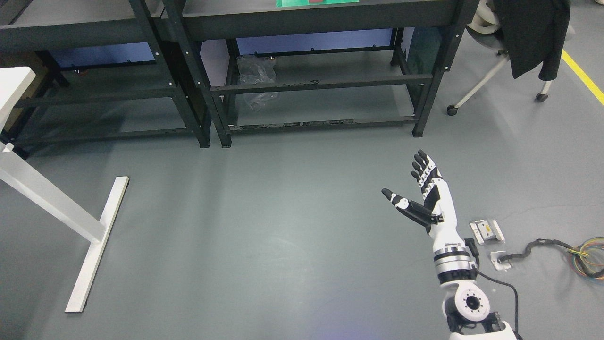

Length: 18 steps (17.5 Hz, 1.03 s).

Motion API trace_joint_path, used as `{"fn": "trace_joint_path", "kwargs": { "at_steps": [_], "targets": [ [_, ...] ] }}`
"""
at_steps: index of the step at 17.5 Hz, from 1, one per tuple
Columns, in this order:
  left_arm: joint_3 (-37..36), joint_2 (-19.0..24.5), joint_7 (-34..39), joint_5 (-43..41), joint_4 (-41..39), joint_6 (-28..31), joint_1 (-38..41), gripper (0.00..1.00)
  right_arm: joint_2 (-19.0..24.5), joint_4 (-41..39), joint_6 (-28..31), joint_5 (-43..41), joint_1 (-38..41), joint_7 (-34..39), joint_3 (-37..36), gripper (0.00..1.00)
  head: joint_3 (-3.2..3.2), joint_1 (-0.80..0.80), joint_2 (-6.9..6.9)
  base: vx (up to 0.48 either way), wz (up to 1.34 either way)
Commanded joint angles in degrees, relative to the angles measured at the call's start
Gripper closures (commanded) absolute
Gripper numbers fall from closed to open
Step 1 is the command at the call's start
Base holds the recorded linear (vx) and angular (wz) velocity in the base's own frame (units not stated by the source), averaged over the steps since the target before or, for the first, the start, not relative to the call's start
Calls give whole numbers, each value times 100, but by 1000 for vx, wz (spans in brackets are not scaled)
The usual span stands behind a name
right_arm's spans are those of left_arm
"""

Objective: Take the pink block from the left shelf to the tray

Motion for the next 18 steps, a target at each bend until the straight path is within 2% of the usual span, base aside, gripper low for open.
{"fn": "trace_joint_path", "kwargs": {
  "at_steps": [1, 16, 18],
  "targets": [
    [1, 100, 1, 0, -100, 1, 114, 0, -100, -54, 55, 0, -21, -11, 5, 0, 0, 0, 0, 0, 0],
    [1, 100, 1, 0, -100, 1, 114, 0, -100, -54, 3, 0, -135, 7, -21, 0, 0, 0, 0, 1, 0],
    [1, 100, 1, 0, -100, 1, 114, 0, -100, -54, -111, 279, -223, -28, -30, 0, 0, 0, 0, 29, 0]
  ]
}}
